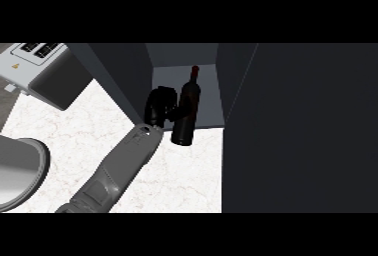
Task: Pick up the wine, place it into the cabinet and close the cabinet
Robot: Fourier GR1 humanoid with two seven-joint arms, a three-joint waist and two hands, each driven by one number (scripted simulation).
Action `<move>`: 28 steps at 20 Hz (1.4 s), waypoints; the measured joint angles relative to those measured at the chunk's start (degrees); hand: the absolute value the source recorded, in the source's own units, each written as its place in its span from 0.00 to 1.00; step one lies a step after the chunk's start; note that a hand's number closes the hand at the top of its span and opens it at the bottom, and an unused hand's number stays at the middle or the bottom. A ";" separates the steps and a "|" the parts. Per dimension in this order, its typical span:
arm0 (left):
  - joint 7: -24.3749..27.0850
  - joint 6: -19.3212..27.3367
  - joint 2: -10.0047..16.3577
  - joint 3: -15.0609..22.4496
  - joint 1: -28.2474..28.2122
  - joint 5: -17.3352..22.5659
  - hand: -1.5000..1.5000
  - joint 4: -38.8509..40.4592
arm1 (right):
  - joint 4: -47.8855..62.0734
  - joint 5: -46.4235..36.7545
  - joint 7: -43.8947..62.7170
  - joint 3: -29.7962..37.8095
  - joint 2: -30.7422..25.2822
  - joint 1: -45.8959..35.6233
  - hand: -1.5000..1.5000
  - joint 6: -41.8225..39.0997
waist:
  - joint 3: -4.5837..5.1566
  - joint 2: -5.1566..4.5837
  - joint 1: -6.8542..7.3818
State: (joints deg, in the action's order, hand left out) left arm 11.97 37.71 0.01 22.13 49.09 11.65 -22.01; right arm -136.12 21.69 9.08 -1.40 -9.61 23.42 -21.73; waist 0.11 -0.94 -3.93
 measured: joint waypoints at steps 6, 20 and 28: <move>3.77 0.72 0.00 -2.76 2.41 2.91 1.00 4.06 | 0.19 0.59 0.23 -0.53 -0.20 -0.07 0.00 -0.44 | 0.03 -0.13 -0.39; 8.21 5.34 0.05 -5.02 11.53 2.57 1.00 13.19 | 0.83 1.76 -1.33 -0.82 -0.77 0.25 0.00 -2.46 | -0.01 -0.58 -1.67; 5.85 7.68 0.01 -0.29 14.38 -1.42 1.00 15.37 | 1.28 2.42 -1.82 -1.16 -0.96 -0.33 0.00 -3.31 | -0.04 -0.76 -2.97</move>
State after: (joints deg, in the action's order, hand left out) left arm 17.82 45.39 0.01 21.85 63.47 10.24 -6.64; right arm -134.84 24.11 7.26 -2.55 -10.57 23.08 -25.04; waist 0.06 -1.69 -6.90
